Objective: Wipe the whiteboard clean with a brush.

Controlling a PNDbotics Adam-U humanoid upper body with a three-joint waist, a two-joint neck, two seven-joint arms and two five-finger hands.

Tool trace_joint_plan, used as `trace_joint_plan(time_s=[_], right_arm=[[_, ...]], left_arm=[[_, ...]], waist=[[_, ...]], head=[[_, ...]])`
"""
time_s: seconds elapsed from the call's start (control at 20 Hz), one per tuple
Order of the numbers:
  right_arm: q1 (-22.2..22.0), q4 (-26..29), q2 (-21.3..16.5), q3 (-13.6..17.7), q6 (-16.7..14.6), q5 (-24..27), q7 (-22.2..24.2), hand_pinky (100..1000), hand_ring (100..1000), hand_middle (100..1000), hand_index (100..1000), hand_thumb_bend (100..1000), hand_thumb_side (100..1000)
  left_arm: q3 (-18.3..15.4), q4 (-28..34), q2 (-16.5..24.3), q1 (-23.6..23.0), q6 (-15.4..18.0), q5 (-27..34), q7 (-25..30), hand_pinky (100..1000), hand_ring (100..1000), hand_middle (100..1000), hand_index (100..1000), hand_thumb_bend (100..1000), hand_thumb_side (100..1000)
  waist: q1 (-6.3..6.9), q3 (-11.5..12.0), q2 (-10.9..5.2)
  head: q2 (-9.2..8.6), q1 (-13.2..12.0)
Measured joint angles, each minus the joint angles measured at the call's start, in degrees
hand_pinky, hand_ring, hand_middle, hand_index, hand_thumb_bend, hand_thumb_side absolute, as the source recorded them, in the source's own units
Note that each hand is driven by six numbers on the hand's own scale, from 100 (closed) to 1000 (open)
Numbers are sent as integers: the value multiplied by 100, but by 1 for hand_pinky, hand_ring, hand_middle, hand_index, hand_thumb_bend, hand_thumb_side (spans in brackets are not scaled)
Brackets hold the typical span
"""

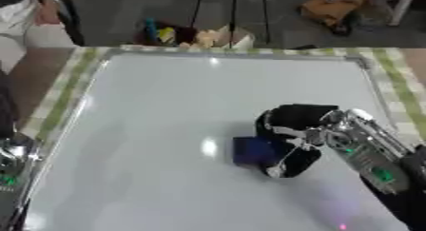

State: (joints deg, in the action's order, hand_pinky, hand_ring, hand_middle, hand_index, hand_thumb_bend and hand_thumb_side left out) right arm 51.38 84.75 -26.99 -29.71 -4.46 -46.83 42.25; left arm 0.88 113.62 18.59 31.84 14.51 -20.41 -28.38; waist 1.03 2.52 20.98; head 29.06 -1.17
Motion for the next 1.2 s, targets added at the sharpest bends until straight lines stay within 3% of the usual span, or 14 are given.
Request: trace_joint_plan(time_s=[0.85,1.2], right_arm=[[-4,10,-60,-19,138,4,-129,669,636,583,116,100,437],[-2,86,-117,70,242,38,-184,668,634,580,114,108,419]], left_arm=[[0,0,0,34,-10,16,39,696,820,748,778,233,984],[0,0,0,38,-4,16,56,696,820,748,777,231,987]], waist=[[5,-6,0],[10,-39,-1]], head=[[0,1],[0,1]])
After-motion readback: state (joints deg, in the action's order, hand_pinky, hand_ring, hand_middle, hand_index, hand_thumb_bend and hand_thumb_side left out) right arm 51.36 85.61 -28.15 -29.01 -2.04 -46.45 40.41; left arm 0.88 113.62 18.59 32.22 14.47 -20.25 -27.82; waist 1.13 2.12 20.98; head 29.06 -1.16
